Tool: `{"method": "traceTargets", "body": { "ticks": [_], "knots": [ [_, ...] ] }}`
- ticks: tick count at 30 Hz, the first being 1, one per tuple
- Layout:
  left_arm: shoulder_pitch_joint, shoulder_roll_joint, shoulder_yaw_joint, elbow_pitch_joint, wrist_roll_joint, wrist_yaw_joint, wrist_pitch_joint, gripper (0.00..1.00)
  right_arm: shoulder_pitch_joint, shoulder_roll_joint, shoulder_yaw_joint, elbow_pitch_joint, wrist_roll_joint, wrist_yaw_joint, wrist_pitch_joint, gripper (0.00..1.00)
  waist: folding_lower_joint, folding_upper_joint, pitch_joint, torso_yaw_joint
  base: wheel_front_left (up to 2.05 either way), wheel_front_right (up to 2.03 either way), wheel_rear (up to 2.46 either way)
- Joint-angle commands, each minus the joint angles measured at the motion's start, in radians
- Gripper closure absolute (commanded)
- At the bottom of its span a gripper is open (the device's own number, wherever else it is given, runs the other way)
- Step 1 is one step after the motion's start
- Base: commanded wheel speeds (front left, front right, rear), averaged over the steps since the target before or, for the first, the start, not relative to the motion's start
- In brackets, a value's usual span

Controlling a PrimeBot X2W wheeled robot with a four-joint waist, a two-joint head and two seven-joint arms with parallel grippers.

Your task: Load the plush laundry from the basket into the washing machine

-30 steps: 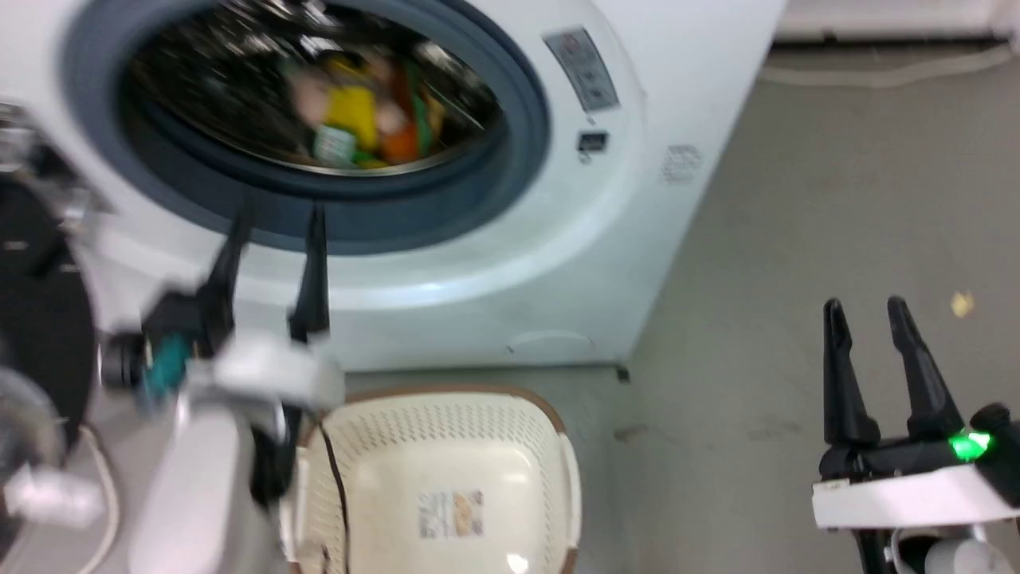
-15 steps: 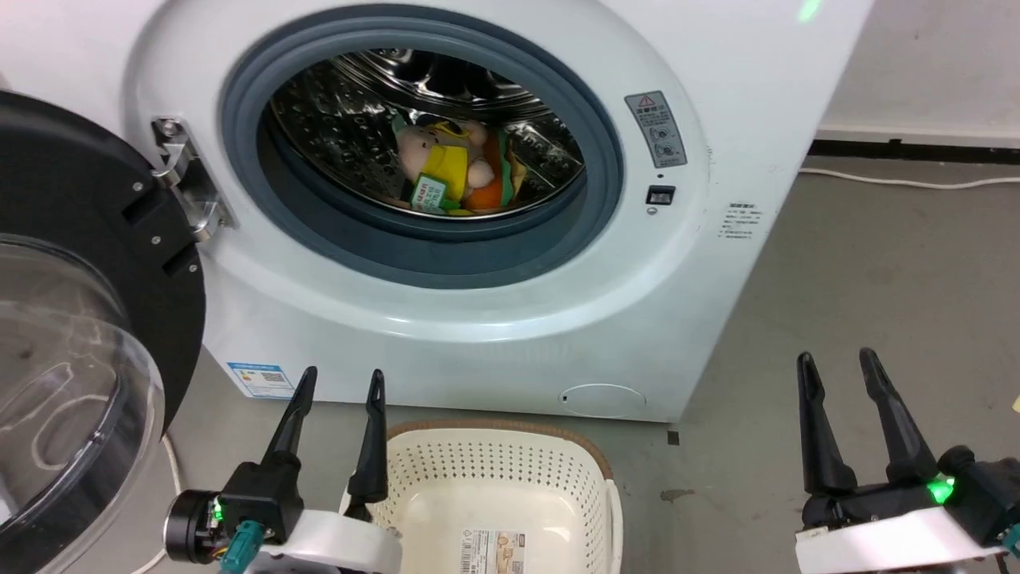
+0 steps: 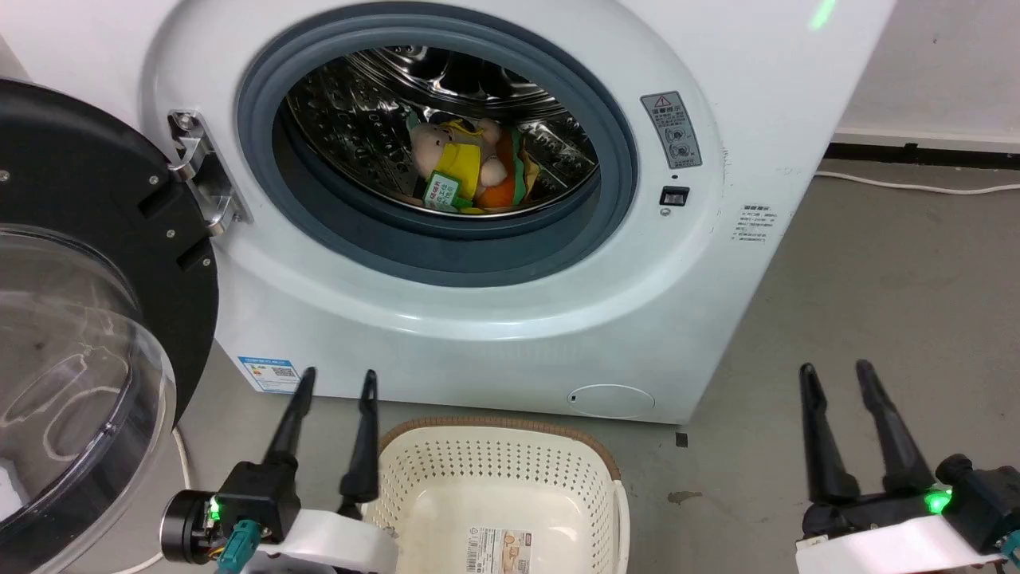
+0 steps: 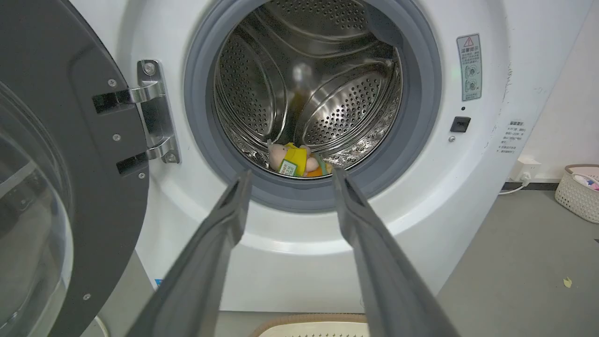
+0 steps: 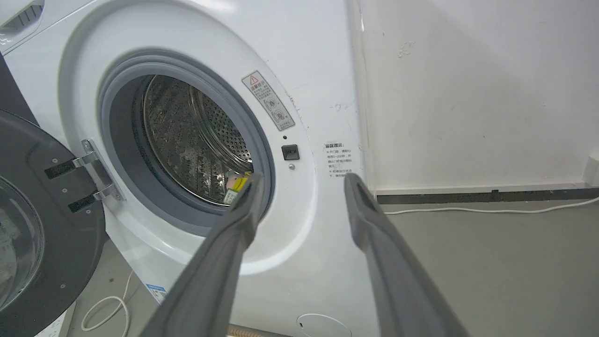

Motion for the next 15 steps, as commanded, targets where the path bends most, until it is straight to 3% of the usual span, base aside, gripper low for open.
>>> {"method": "traceTargets", "body": {
  "ticks": [1,15],
  "knots": [
    [0.000,0.000,-0.001,0.000,0.000,0.000,0.002,1.00,0.000,0.000,0.000,0.000,-0.001,0.000,0.001,1.00,0.0001,0.0000,0.000,0.000,0.00,0.00,0.00],
    [0.003,-0.001,0.009,-0.005,0.011,0.000,0.026,1.00,-0.003,0.000,0.000,0.005,-0.025,0.000,0.025,1.00,0.0000,0.0000,-0.009,-0.004,0.00,0.00,0.00]
  ]
}}
